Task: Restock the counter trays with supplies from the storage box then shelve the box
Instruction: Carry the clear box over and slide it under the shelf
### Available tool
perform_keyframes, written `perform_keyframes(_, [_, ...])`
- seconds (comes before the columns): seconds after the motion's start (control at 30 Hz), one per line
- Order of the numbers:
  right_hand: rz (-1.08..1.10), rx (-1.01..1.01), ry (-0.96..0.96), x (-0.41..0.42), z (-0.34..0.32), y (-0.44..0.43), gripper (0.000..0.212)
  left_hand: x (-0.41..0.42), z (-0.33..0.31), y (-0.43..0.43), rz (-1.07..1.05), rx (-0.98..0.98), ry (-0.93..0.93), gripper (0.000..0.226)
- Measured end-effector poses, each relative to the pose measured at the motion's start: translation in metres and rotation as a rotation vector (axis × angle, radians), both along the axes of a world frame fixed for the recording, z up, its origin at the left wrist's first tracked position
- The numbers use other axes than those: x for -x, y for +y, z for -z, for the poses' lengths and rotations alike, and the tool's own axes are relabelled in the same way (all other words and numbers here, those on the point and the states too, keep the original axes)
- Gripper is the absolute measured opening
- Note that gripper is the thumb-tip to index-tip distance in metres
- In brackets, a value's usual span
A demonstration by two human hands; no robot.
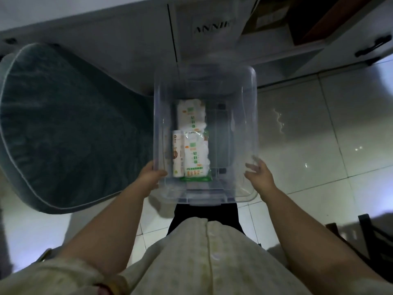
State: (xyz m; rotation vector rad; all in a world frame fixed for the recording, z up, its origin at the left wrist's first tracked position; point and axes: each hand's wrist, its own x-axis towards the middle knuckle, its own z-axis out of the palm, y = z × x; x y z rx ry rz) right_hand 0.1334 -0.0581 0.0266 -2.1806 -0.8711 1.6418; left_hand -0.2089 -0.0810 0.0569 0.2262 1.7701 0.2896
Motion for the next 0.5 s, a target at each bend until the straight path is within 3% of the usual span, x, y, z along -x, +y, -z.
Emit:
perform_keyframes(0.07, [0.114,0.133,0.114,-0.007,0.005,-0.018,0.059,-0.005,0.000,-0.007,-0.053,0.019,-0.075,0.060])
perform_keyframes(0.13, [0.252,0.178,0.205,-0.013,0.000,-0.025,0.058,-0.014,-0.006,-0.007,-0.044,-0.012,-0.074,0.070])
perform_keyframes(0.23, [0.385,0.082,0.323,-0.024,-0.024,-0.014,0.058,-0.026,-0.027,0.000,-0.028,-0.076,-0.099,0.072])
perform_keyframes(0.33, [0.576,-0.074,0.505,-0.035,-0.061,0.008,0.054,-0.041,-0.051,0.013,-0.131,-0.171,-0.241,0.071])
perform_keyframes(0.43, [0.644,-0.156,0.490,-0.048,-0.102,0.017,0.051,-0.067,-0.076,0.031,-0.227,-0.210,-0.390,0.074])
perform_keyframes(0.5, [0.668,-0.228,0.480,-0.064,-0.129,0.008,0.054,-0.086,-0.093,0.042,-0.180,-0.230,-0.415,0.073])
